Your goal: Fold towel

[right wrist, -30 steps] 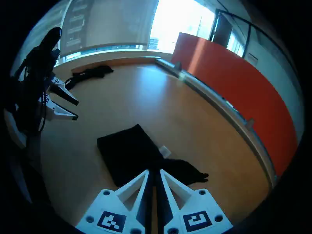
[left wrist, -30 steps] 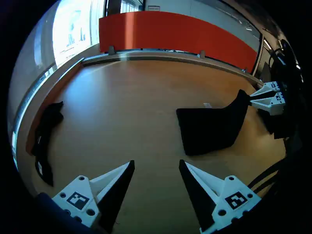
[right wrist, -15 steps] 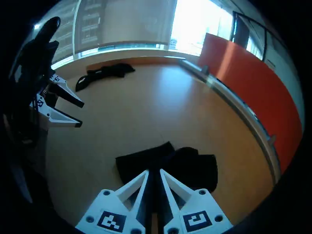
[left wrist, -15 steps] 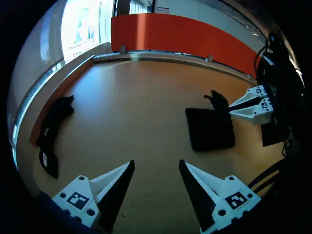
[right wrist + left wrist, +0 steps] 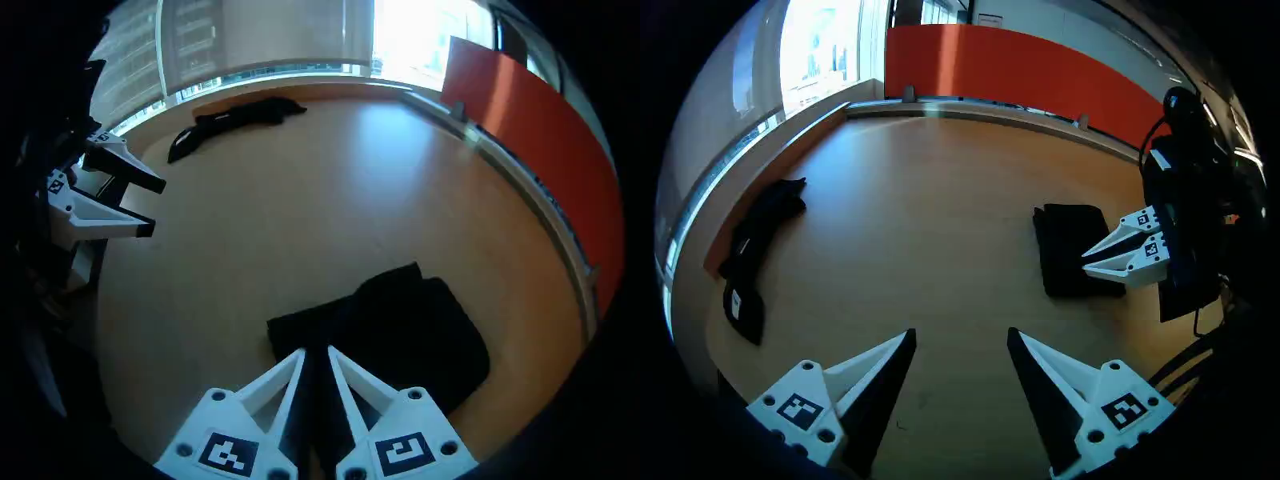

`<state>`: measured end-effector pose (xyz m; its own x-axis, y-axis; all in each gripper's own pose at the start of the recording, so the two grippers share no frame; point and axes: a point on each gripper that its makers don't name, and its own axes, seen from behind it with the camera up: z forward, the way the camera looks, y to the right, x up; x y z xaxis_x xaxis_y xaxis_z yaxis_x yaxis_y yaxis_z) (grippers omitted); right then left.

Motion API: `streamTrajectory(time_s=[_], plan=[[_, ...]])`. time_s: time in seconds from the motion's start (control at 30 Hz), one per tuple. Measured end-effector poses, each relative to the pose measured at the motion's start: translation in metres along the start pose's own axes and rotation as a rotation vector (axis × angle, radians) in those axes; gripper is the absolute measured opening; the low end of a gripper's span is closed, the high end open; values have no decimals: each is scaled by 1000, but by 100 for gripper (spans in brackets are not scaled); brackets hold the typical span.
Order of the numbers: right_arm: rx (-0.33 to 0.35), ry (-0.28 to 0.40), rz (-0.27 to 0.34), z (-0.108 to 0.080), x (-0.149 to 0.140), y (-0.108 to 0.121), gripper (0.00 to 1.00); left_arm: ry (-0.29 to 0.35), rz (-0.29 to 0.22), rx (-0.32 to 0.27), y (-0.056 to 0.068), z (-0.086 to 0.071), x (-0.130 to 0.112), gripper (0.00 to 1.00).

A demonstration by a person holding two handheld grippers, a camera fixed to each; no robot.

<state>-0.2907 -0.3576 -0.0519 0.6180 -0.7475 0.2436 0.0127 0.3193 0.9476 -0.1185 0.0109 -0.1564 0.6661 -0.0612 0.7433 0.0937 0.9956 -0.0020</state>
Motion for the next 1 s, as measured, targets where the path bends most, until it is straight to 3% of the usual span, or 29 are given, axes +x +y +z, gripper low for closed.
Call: streamTrajectory(time_s=[0.1,0.17,0.3,0.37,0.7,1.0], plan=[[-2,7,9,-2,2,0,10,-1,-2,0,0,0,-1,84],[-4,10,15,-4,2,1,22,-1,-1,0,-1,0,-1,84],[-11,12,21,-8,0,2,57,-1,4,2,0,0,-1,84],[-16,14,21,-9,0,3,62,-2,3,0,1,0,-2,84],[-41,19,35,-19,-8,5,63,-1,-12,0,1,-1,-3,84],[-67,0,67,-34,-32,7,63,-3,-12,5,-1,0,-4,84]])
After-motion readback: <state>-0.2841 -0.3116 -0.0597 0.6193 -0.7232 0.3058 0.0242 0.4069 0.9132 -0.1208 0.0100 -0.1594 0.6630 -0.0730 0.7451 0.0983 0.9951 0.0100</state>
